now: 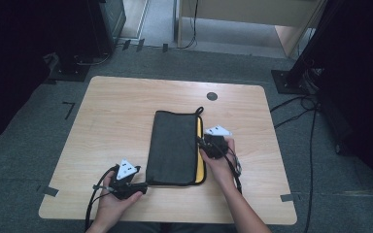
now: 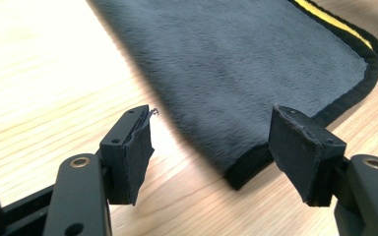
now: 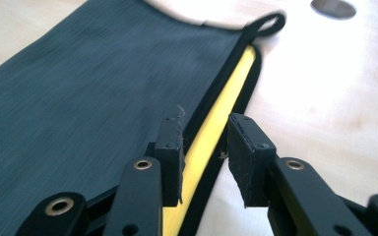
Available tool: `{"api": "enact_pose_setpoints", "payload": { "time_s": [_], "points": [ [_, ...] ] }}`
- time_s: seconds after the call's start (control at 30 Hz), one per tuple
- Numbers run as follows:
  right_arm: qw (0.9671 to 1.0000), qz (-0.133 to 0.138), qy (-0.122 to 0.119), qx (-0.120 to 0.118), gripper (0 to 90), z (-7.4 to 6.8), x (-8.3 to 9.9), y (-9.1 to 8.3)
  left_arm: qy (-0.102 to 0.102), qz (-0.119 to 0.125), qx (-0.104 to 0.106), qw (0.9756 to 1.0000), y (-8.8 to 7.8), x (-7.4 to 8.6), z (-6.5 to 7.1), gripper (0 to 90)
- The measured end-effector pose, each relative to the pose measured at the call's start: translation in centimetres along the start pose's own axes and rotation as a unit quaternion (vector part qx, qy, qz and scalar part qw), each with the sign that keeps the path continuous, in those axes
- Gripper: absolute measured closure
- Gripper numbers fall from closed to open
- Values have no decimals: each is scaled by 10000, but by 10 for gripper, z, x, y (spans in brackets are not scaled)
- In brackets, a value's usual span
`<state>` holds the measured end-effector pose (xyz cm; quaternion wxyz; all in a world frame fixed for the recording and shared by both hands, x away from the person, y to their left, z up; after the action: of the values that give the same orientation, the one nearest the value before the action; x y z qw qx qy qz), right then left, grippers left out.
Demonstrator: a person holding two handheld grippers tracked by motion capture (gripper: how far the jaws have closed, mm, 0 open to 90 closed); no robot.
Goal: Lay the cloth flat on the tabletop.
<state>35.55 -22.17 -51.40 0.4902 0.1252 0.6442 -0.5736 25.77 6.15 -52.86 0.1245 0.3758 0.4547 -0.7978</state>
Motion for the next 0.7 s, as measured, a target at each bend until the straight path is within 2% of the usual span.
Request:
{"api": "enact_pose_setpoints", "payload": {
  "time_s": [0.03,0.1,0.17,0.2,0.27,0.37,0.4,0.47,0.5,0.53,0.63,0.67,0.7],
  "points": [
    [9997,-2,159,-169,711,-13,14,-19,-38,85,95,9999,-5,0,-5,341],
    [9987,-15,349,-377,735,-22,23,-31,-76,86,149,9998,-6,0,-7,342],
    [9985,-36,357,-404,736,-27,28,-37,-88,78,185,9998,-7,1,-10,344],
    [9982,-148,395,-436,735,-37,38,-47,-108,78,170,9998,-7,2,-11,348],
    [9979,-177,390,-476,732,-40,41,-50,-134,45,99,9999,-5,4,-12,350],
    [9964,-282,503,-614,702,-51,55,-55,-21,-103,-51,9999,1,7,-10,356],
    [9949,-289,649,-711,696,-56,60,-56,63,-114,-82,9999,1,7,-8,359],
    [9944,-259,713,-730,693,-57,61,-56,96,-125,-109,9998,2,8,-8,360],
    [9905,-179,1005,-918,681,-60,61,-56,135,-148,-142,9997,3,8,-7,360],
    [9900,-173,1004,-977,673,-62,61,-56,207,-202,-168,9994,3,10,-6,360],
    [9905,-235,981,-940,664,-65,62,-55,265,-207,-175,9993,3,11,-5,360],
    [9892,-260,1023,-1020,676,-69,64,-56,259,-214,-156,9993,3,11,-5,360],
    [9901,-294,958,-979,721,-71,65,-56,259,-214,-156,9993,3,11,-5,360]
  ]
}}
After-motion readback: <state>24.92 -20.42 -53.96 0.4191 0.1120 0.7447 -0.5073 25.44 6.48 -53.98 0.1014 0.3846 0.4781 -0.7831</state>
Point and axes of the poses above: each handheld gripper's, and its own axes: y roughly forward along the jaws, x roughly out of its underside, z roughly to its right, the point moved 4 cm from there along y, roughly forward along the jaws, and after that the axes turned 13 degrees about -y, right-handed, at the moved point
